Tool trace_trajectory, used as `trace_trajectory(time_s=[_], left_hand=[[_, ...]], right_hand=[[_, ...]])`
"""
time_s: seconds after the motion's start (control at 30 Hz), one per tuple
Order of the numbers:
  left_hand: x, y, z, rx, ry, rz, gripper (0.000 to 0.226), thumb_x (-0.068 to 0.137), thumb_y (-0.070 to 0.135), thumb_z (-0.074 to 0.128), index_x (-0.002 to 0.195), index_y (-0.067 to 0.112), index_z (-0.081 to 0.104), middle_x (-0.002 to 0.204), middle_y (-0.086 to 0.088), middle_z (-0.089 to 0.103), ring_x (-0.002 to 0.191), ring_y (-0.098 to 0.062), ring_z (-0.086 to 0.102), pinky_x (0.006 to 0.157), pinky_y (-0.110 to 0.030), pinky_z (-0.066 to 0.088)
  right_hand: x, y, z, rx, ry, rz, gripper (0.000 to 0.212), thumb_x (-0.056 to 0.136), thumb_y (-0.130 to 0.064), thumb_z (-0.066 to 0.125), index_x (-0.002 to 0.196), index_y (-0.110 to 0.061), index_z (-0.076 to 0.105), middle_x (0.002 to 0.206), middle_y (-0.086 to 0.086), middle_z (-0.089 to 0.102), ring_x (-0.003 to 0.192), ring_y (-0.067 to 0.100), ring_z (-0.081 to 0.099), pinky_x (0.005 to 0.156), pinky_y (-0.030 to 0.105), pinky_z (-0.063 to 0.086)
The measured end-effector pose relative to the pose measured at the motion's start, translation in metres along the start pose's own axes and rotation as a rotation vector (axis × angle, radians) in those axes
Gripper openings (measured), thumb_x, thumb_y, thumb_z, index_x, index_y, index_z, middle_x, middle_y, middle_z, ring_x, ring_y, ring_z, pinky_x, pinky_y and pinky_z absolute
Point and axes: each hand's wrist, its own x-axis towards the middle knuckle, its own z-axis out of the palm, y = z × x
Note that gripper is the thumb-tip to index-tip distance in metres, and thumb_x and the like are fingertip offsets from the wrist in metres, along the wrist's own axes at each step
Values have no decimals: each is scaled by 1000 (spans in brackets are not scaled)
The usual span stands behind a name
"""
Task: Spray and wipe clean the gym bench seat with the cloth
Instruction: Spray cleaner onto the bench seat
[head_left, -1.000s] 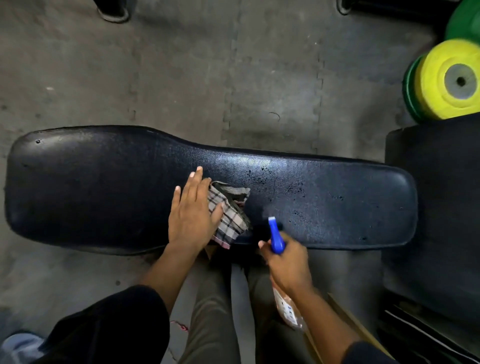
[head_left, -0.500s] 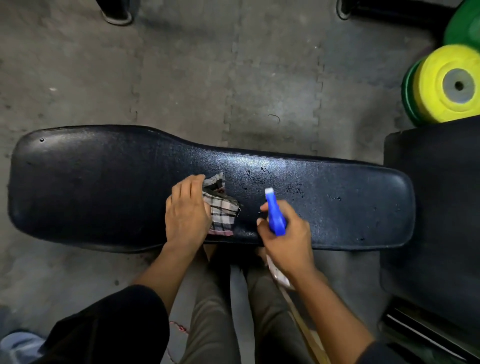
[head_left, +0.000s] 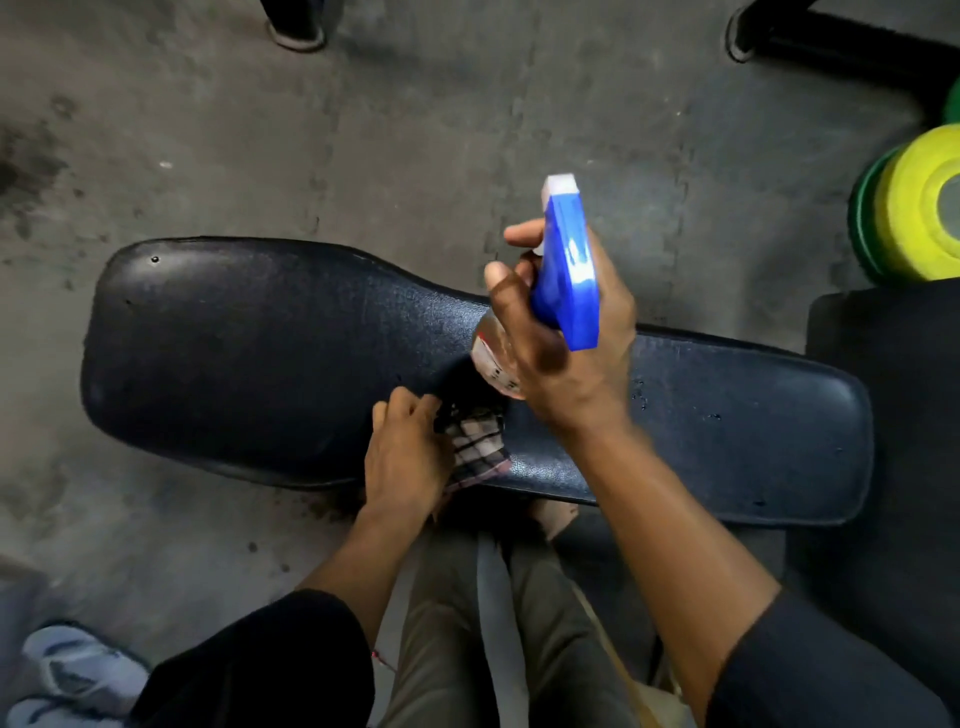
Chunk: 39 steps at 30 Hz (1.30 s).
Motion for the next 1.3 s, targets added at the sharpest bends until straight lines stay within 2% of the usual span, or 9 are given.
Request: trace_trajectory(time_s=[0.2,0.3,0.47,0.6,0.77,0.9,1.03,1.17,1.3], left_hand=[[-4,-15,0,-58,32,-15,27,90,7,60,114,15,68,114,-9,53,107,-35,46,83,-52,53],[-7,-19,1,-77,45,1,32,92,8,57,119,17,71,107,-10,63,100,-36,48,82,-53,52],[-6,-20,1,-128,-22,38,37,87,7,58,120,16,72,108,-12,73,100,-38,61,86,-53,53],[-9,-11,4,-209,-70,92,42,86,4,60,125,14,72,112,-12,76,106,-37,70,88,-51,57],[-14,-3,13,-285,-10,130,19,90,7,60,102,11,74,98,-12,79,95,-38,74,74,-47,57],[-17,6,18,-310,6,160,25,90,13,59,111,22,70,107,-7,80,98,-29,76,75,-42,59],[-20,19,22,-282,6,195,39,94,27,49,123,17,71,118,-8,79,109,-22,72,87,-31,52],[-22,23,23,-272,-99,131,8,89,10,63,87,11,71,86,-11,78,84,-29,76,72,-49,61],[-24,42,19,-204,-82,169,19,84,-1,64,97,9,73,96,-15,76,95,-39,72,87,-50,58]], right_hand=[[-19,13,39,-9,-151,-1,35,94,-33,84,120,-17,68,82,-10,67,74,14,68,81,42,60],[-32,26,39,18,-291,76,45,90,-40,87,127,-27,65,96,-9,74,82,15,73,83,45,64],[-42,37,36,-74,-385,100,61,84,-51,88,136,-40,58,114,-17,76,97,6,73,85,10,50],[-46,41,33,-97,-414,162,65,80,-50,91,135,-44,58,123,-23,74,107,1,71,89,7,48],[-49,44,31,-105,-431,224,70,77,-44,96,137,-35,62,122,-23,73,108,-3,68,90,3,44],[-50,48,25,-111,-455,276,81,74,-39,99,145,-32,60,125,-17,74,106,-14,62,94,0,42],[-53,56,16,-79,-450,309,91,72,-32,101,151,-29,57,144,-5,71,130,-6,64,111,11,46],[-59,70,-7,-148,-411,343,93,72,-38,99,153,-34,53,151,-10,67,140,-6,58,119,16,42],[-78,90,-46,-205,-323,410,78,78,-18,82,149,-33,55,148,-13,68,139,-5,58,123,31,45]])
